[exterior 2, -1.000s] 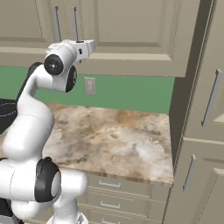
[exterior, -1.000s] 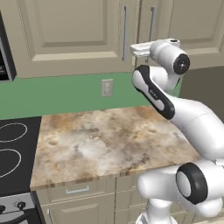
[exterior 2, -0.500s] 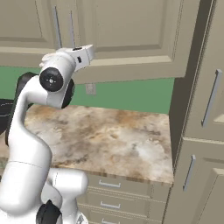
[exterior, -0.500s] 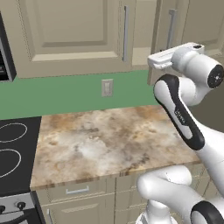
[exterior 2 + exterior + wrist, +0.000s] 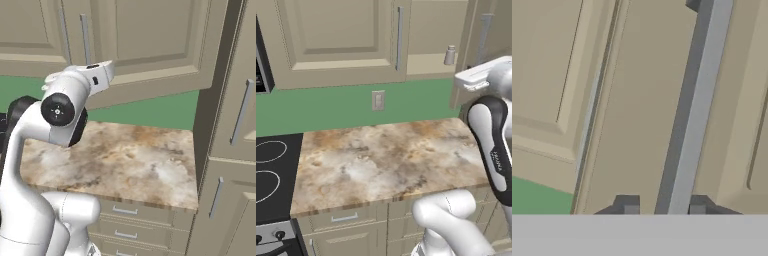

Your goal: Move the syrup bottle and shaker from the cabinet to the dining counter.

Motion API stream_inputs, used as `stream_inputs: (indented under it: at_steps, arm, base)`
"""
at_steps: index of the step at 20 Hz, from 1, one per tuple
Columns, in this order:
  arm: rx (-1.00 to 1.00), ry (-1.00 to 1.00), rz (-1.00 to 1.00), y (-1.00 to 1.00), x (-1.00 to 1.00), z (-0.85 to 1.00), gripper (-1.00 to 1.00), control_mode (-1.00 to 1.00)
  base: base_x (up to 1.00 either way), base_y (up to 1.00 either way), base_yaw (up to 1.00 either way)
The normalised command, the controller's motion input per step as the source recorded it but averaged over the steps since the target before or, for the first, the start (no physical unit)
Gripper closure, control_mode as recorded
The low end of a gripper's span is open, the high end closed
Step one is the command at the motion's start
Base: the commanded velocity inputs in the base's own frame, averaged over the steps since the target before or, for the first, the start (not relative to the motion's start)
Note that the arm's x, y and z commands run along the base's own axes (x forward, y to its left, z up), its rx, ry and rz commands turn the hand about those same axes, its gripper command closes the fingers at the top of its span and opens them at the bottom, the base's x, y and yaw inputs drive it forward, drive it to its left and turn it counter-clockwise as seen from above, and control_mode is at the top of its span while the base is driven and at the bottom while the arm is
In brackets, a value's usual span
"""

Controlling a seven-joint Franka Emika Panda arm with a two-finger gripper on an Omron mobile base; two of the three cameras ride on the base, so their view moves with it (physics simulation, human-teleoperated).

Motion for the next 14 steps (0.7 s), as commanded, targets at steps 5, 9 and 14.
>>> stream_inputs:
  at_steps: [5,9,14]
  arm:
    - [0.00,0.00,0.00,-0.25,-0.43,0.00,-1.00,-1.00]
    - [0.00,0.00,0.02,-0.12,-0.02,-0.02,-1.00,-1.00]
    - [0.00,0.00,0.04,-0.08,0.00,-0.10,-1.00,-1.00]
  base:
    - [0.00,0.00,0.00]
    - [0.00,0.00,0.00]
    - [0.00,0.00,0.00]
